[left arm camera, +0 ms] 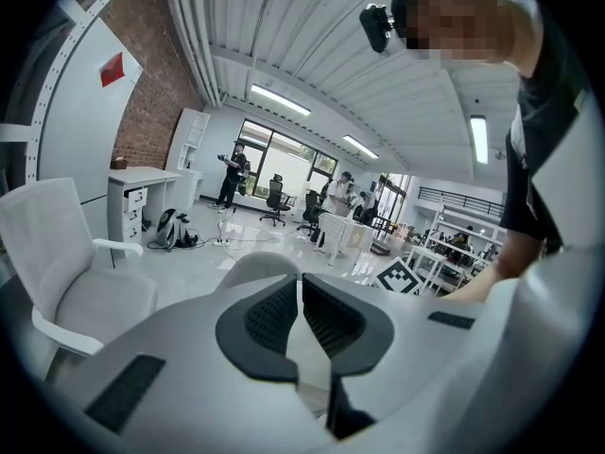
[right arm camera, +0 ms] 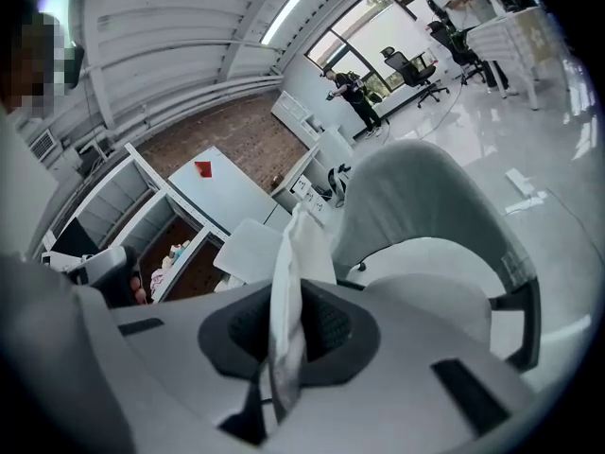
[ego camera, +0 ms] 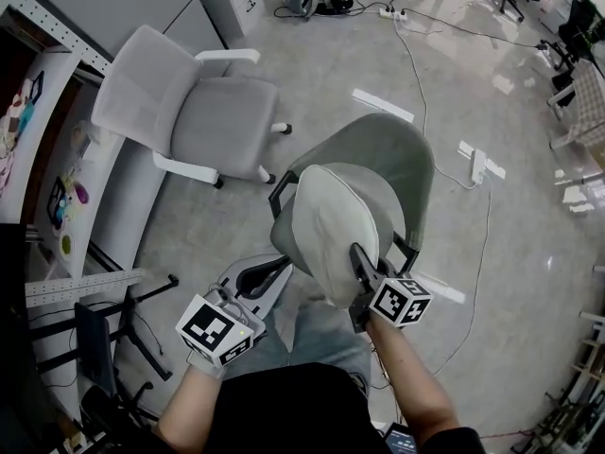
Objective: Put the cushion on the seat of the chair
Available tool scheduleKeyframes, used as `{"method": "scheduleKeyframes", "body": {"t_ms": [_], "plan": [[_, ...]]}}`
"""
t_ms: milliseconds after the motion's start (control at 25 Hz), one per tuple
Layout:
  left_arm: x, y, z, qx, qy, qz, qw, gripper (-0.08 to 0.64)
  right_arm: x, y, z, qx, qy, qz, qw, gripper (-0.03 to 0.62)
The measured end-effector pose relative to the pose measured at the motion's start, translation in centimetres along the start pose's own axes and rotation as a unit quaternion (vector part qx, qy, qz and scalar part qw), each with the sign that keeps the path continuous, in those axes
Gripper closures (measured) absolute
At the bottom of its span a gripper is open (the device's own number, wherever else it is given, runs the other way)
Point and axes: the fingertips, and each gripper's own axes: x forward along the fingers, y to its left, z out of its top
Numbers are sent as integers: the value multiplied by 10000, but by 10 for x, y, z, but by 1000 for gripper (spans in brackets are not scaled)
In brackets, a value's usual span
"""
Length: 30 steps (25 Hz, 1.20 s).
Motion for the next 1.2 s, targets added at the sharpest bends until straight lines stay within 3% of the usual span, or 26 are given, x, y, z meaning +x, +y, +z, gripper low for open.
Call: {"method": "scheduleKeyframes", "body": {"t_ms": [600, 880, 1200], "plan": [[-7, 19, -12, -22, 164, 143, 9998, 545, 52, -47, -30, 496, 694, -68, 9963, 557], [-5, 22, -16, -44, 218, 132, 9997, 545, 62, -56, -23, 1161, 602, 169, 9913, 558], [-4, 28, -18, -119, 230, 200, 9995, 545, 73, -56, -26, 2014, 490, 407, 9774, 557]]}}
